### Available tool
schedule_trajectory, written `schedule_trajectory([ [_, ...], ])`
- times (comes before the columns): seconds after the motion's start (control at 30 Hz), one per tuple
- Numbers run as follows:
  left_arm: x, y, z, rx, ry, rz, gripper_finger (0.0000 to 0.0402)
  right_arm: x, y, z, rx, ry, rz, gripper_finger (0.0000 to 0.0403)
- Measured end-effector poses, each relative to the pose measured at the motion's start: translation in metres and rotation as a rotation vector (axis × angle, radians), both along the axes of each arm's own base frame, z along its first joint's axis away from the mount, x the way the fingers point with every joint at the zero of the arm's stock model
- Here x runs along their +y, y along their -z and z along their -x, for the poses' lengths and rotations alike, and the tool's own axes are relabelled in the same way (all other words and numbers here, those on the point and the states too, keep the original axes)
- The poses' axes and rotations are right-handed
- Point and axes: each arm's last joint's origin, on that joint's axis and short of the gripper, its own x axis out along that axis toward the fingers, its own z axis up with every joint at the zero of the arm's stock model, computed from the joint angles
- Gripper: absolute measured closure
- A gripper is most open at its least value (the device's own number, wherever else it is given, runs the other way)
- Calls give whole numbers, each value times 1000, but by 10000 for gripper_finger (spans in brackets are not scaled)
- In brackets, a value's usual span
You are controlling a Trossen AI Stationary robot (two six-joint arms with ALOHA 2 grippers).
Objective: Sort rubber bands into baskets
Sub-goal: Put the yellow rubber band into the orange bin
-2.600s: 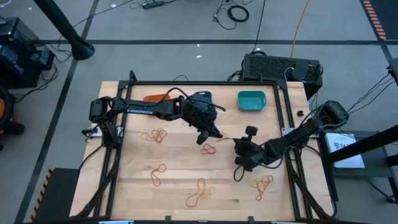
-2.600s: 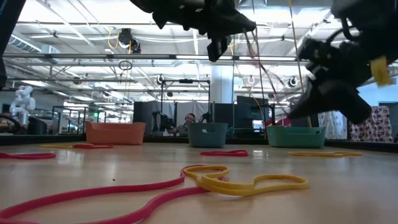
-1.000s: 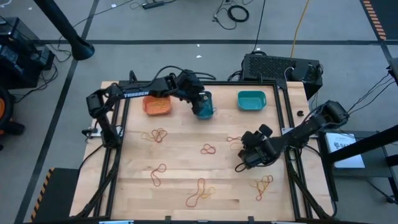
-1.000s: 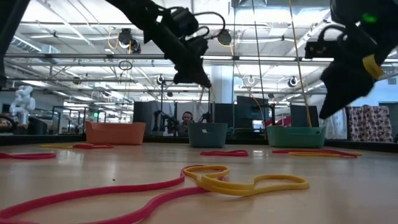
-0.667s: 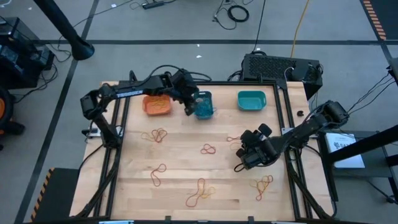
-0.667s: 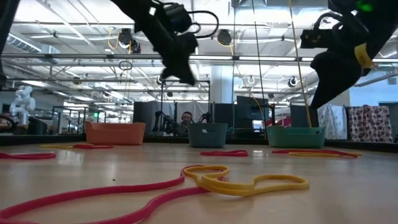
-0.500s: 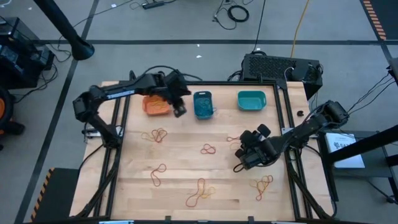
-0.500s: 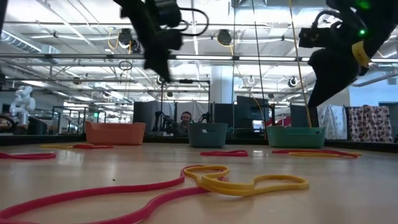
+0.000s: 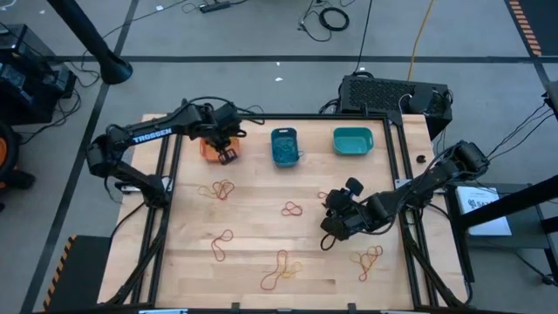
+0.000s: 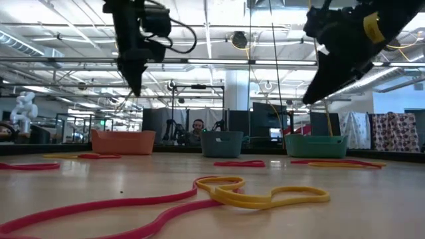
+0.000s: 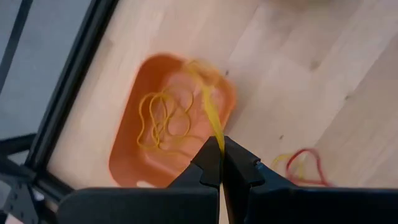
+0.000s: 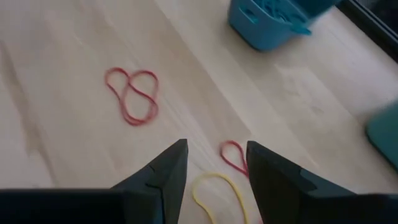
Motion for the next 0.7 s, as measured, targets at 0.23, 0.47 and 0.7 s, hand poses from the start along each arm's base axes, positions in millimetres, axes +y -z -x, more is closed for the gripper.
schedule_trajectory([
  [0.23, 8, 22, 16, 69, 2, -2, 400, 3, -3, -6, -51, -36, -7, 245],
  [0.47, 24, 57, 22, 59, 41, -50, 400, 3, -4, -7, -61, -47, -5, 245],
  [0.7, 30, 64, 21, 51, 21, -58, 383, 4, -4, -7, -51, -63, 8, 245],
])
